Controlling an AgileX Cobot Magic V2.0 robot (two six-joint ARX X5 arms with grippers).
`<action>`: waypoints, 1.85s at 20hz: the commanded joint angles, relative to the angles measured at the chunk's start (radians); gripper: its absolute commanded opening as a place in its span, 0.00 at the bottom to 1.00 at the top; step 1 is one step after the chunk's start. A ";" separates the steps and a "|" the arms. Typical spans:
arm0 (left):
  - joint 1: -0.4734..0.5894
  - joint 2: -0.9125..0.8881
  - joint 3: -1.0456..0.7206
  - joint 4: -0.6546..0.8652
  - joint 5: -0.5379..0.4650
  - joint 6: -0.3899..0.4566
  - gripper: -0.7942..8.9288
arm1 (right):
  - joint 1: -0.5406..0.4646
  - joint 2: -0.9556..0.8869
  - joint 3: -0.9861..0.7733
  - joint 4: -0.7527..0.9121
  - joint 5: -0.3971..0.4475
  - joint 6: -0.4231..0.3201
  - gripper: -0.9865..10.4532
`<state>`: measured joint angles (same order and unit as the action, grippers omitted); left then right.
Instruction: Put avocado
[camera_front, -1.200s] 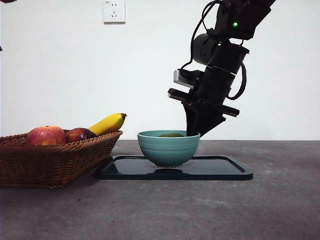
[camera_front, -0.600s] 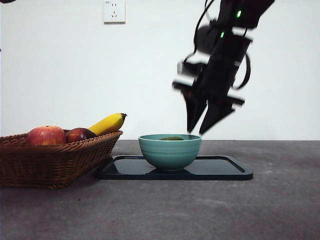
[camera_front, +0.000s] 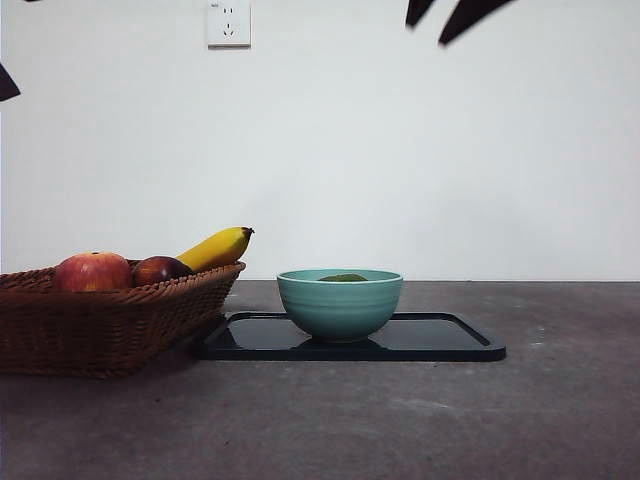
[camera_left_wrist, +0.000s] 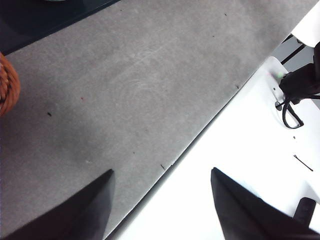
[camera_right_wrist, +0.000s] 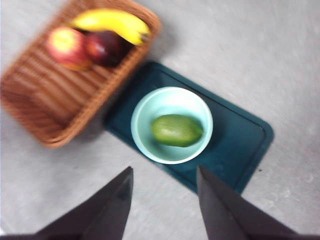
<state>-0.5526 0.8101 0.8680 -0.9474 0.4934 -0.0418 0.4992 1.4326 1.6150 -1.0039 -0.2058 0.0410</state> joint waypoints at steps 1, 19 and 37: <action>-0.006 0.003 0.006 0.008 0.002 0.012 0.40 | 0.025 -0.049 -0.064 0.016 0.005 -0.008 0.27; -0.006 0.004 0.006 0.051 0.002 0.011 0.40 | 0.197 -0.546 -0.722 0.227 -0.064 0.030 0.27; -0.006 0.004 0.006 0.051 0.002 0.011 0.09 | 0.197 -0.546 -0.722 0.226 -0.063 0.029 0.09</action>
<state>-0.5526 0.8104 0.8680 -0.9062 0.4934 -0.0418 0.6872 0.8787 0.8822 -0.7837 -0.2668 0.0605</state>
